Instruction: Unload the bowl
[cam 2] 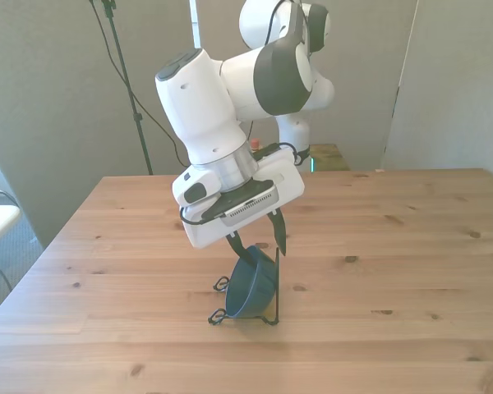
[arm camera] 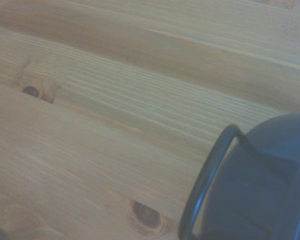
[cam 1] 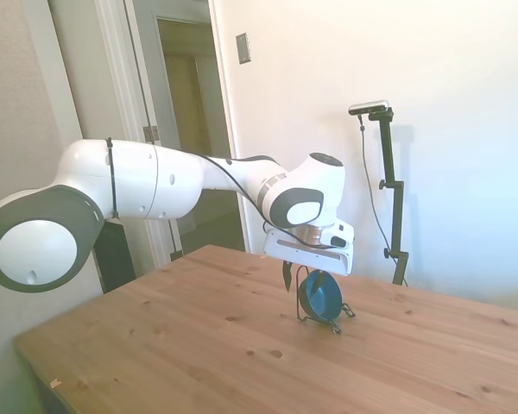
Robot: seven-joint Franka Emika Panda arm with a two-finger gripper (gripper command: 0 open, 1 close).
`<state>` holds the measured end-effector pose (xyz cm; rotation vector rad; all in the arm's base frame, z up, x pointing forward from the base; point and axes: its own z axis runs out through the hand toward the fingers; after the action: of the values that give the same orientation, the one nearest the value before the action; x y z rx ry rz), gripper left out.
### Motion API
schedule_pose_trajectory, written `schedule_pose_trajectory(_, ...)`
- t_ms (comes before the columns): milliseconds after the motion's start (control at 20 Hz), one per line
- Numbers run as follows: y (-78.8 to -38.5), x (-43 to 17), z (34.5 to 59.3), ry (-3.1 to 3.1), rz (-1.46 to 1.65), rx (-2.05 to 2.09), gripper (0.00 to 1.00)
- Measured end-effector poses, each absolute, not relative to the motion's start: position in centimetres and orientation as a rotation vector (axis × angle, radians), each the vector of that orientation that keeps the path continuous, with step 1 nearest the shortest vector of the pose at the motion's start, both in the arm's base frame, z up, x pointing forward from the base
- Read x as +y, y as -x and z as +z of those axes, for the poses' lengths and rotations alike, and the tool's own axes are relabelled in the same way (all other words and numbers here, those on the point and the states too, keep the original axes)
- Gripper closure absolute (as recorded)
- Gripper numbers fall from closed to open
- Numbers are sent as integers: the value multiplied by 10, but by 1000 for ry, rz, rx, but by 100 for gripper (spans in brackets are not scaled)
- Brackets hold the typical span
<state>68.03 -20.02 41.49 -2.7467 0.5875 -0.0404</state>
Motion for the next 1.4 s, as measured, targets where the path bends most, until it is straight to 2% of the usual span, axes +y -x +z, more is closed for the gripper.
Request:
schedule_pose_trajectory(850,-689,-211,413,2684,18,520,100)
schedule_pose_trajectory(1400,-680,-245,449,2646,-68,552,100)
